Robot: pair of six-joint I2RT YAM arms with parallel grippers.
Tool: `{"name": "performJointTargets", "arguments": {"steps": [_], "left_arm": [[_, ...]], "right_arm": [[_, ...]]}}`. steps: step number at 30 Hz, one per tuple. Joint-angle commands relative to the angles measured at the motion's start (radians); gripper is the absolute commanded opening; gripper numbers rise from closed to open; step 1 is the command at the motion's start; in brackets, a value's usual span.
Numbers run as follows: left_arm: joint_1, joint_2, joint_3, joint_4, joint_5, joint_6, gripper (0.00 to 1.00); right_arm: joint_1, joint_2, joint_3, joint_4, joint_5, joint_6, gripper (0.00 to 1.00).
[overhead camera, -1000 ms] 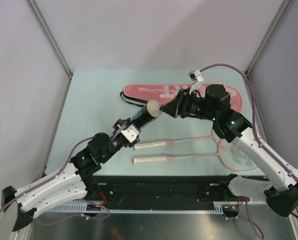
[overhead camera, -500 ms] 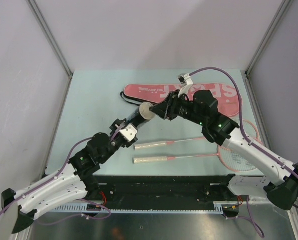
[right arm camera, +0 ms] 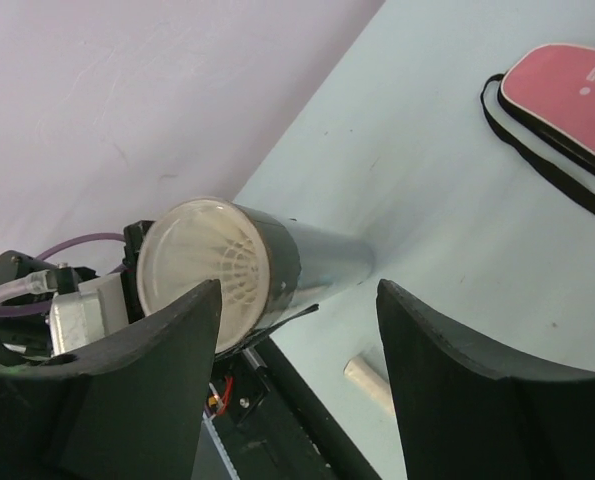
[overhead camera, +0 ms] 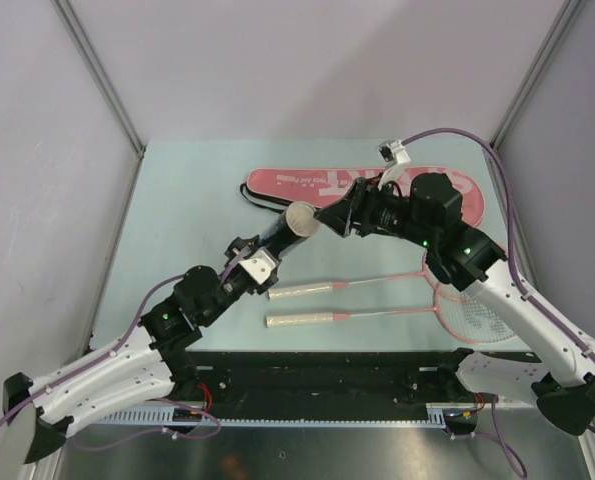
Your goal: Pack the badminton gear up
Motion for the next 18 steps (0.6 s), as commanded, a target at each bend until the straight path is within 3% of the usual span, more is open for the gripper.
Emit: {"name": "performJointTargets", "arguments": {"steps": [1,8,9,14,18], "left_arm": [[-0.006,0.005,0.054,0.096,0.004,0.005,0.02],[-0.006,0.037,0.062,0.095,-0.049,-0.001,0.00],[-0.006,0.037,0.062,0.095,-0.051,0.000,0.00],[-0.006,0.031,0.060,0.095,-0.058,0.002,0.01],[-0.006,0.034,0.059,0.093,-0.060,0.003,0.00]], "right_arm": [[0.004,-0.003,0.091,-0.073,0.018,-0.062,0.68],[0.033,0.020,0.123,-0.111,0.051,-0.088,0.60],[0.039,0.026,0.131,-0.119,0.051,-0.093,0.52],[0.109,0.040,0.192,-0.206,0.184,-0.163,0.32],[0.131,0.044,0.226,-0.228,0.219,-0.177,0.32]]}}
